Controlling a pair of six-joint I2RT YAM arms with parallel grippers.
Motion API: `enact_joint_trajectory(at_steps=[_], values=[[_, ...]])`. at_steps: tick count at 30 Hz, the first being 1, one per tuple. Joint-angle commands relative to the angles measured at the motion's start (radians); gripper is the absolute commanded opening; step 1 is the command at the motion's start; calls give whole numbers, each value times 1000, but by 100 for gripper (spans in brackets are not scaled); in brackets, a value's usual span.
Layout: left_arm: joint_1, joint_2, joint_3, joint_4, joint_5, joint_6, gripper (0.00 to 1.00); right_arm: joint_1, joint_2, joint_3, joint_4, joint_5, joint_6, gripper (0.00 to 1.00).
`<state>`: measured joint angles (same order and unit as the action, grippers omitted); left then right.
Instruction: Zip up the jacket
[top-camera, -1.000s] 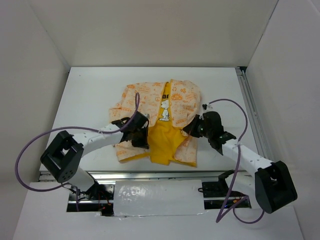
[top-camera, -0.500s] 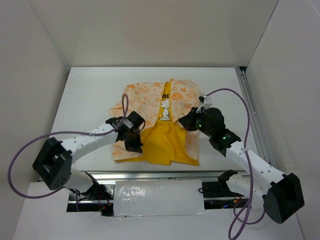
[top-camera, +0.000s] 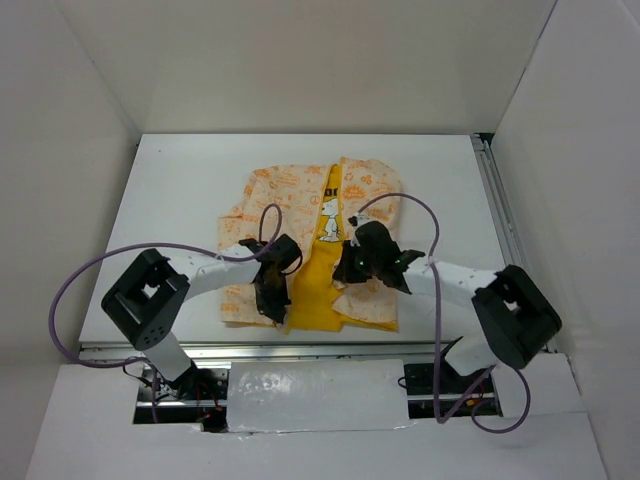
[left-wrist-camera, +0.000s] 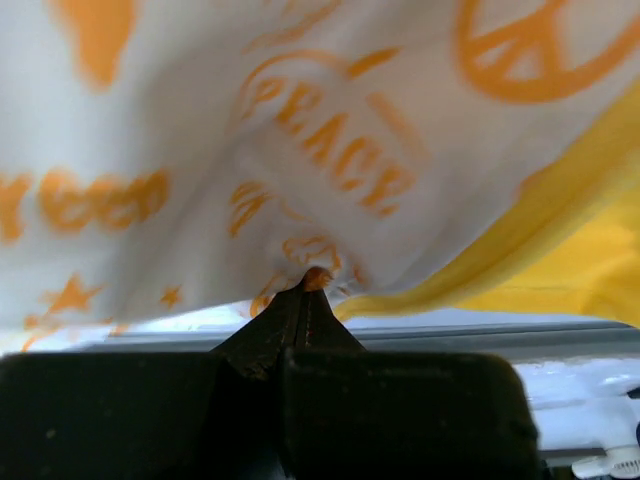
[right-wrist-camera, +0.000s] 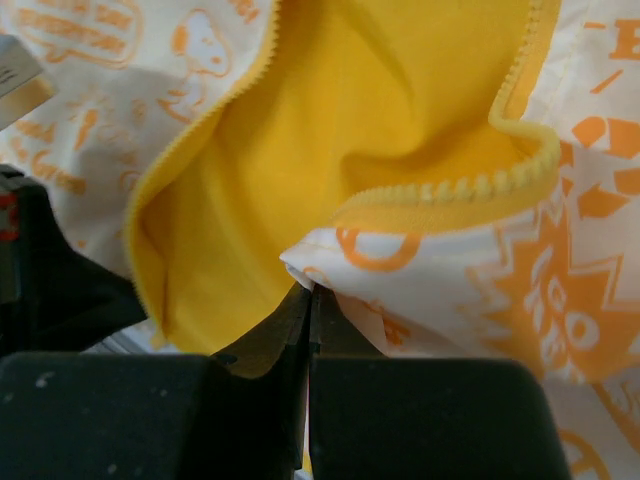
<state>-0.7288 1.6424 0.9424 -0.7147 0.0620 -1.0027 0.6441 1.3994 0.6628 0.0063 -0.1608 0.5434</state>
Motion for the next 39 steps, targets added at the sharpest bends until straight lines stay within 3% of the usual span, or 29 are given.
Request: enact_joint_trajectory(at_steps=[1,5,8,11,17,21,28,30,31,33,34,39], values=[[29,52,18,121,50,84,0,-12,87,92,-21,33,21,0],[88,142,81,172,87,150,0,-72,205,150,-23,72,13,0],[146,203,154,188,70,199,0,-148,289,237,-48,30,17,0],[203,256,216,271,146,268,0,-202,377,380,-103,32,10,0],[227,347,397,245,84,317,0,-270,434,566,-117,73,-54,0],[221,271,359,268,127,323,0,-290,386,583,-89,47,-74,0],[135,68,185,155,68,205,0,-215,179,396,-75,98,-89,0],[105,45,170,77,26,158,5,-195,135,345,-75,141,-89,0],[85,28,150,49,16,145,14,-195,113,336,-77,158,-83,0],[74,2,119,47,12,125,23,-195,98,314,-85,205,-77,0],[69,-25,86,58,25,125,42,-196,90,310,-81,205,-74,0],[66,-79,67,112,36,153,74,-195,85,307,-77,170,-77,0]])
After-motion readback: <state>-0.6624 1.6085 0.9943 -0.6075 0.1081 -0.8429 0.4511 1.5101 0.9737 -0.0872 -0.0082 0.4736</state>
